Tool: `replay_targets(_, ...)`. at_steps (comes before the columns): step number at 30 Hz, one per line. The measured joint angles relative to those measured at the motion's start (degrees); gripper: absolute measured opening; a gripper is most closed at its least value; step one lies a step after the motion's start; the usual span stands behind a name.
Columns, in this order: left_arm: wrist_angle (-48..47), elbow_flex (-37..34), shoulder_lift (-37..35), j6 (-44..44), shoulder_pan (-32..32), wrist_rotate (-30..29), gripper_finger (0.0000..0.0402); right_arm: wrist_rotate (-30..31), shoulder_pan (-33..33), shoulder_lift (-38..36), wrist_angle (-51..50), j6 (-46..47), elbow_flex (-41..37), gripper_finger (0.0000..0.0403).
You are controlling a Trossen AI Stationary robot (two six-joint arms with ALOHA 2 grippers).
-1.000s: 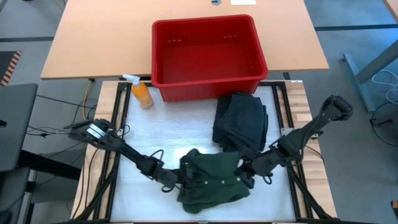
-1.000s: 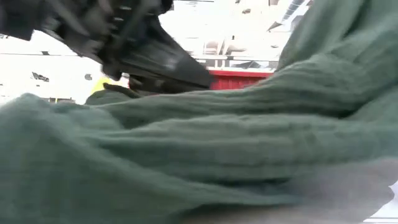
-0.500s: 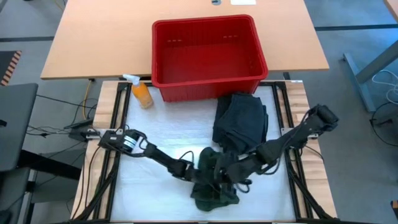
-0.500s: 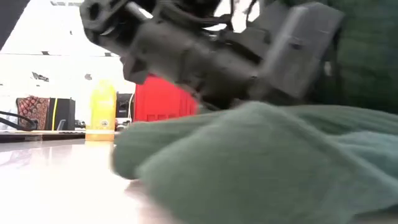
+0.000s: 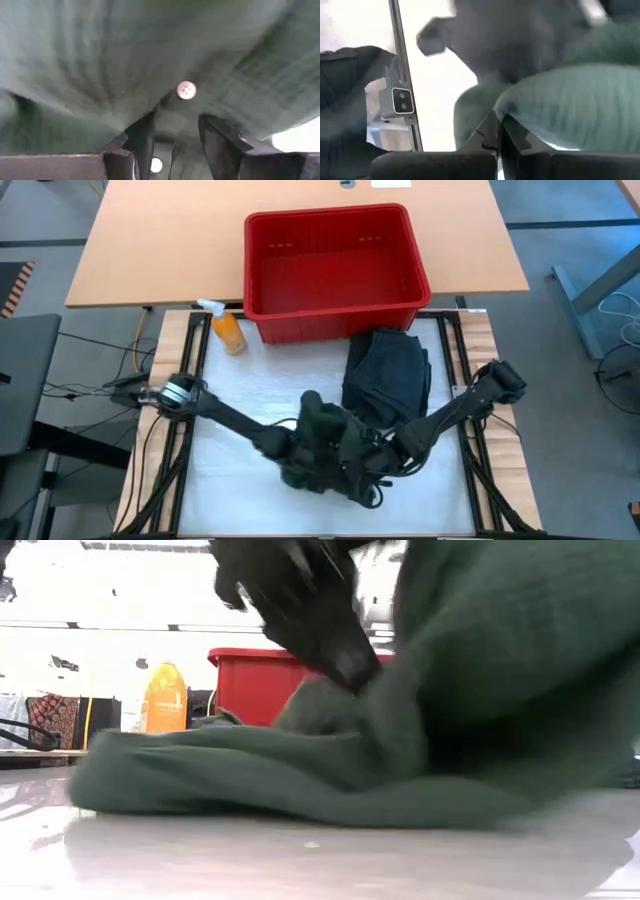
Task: Fold Laundry from Bin
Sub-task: Fold the green button down shirt
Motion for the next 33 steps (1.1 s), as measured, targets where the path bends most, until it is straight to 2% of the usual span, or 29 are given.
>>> replay_targets(6, 0.59, -9.59, -14.1, 0.64, -5.11, -4.84, 0.0142, 2.61, 0.42, -1.25, -1.69, -0.01, 0.03, 0.002)
replay_targets(8, 0.78, -15.45, -20.15, -2.11, -6.81, -9.4, 0.0142, 2.87, 0.52, -1.36, -1.58, -0.05, 0.03, 0.002)
replay_targets(11, 4.21, -28.62, -27.5, -11.42, -8.58, -15.69, 0.0142, 2.84, 0.56, -1.4, -1.63, -0.05, 0.03, 0.002)
replay_targets(13, 13.85, -39.29, -30.65, -19.04, -9.01, -18.07, 0.0142, 2.84, 0.56, -1.4, -1.66, -0.07, 0.03, 0.002)
replay_targets(15, 29.32, -49.36, -31.0, -25.99, -9.03, -19.64, 0.0142, 2.84, 0.45, -1.4, -1.62, -0.06, 0.03, 0.002)
replay_targets(17, 44.97, -57.29, -28.17, -30.34, -8.97, -21.12, 0.0142, 2.83, 0.18, -1.4, -1.63, -0.01, 0.03, 0.002)
replay_targets(19, 57.44, -61.12, -23.74, -31.87, -8.97, -23.25, 0.014, 2.82, 0.0, -1.4, -1.61, 0.44, 0.03, 0.002)
replay_targets(21, 64.6, -61.2, -19.36, -32.13, -8.97, -24.2, 0.0135, 2.79, -0.36, -1.4, -1.61, 0.99, 0.03, 0.002)
replay_targets(23, 65.9, -58.15, -14.25, -31.65, -8.56, -23.22, 0.0127, 2.49, -0.79, -1.4, -1.6, 1.78, 0.03, 0.002)
replay_targets(28, 62.92, -44.24, -1.9, -27.64, -6.75, -16.26, 0.0106, -0.81, -2.7, -1.4, -1.51, 1.98, 0.01, 0.002)
replay_targets(33, 58.6, -31.17, 6.44, -22.5, -4.79, -10.31, 0.0088, -3.64, -5.11, -1.4, -0.96, 1.26, -0.02, 0.002)
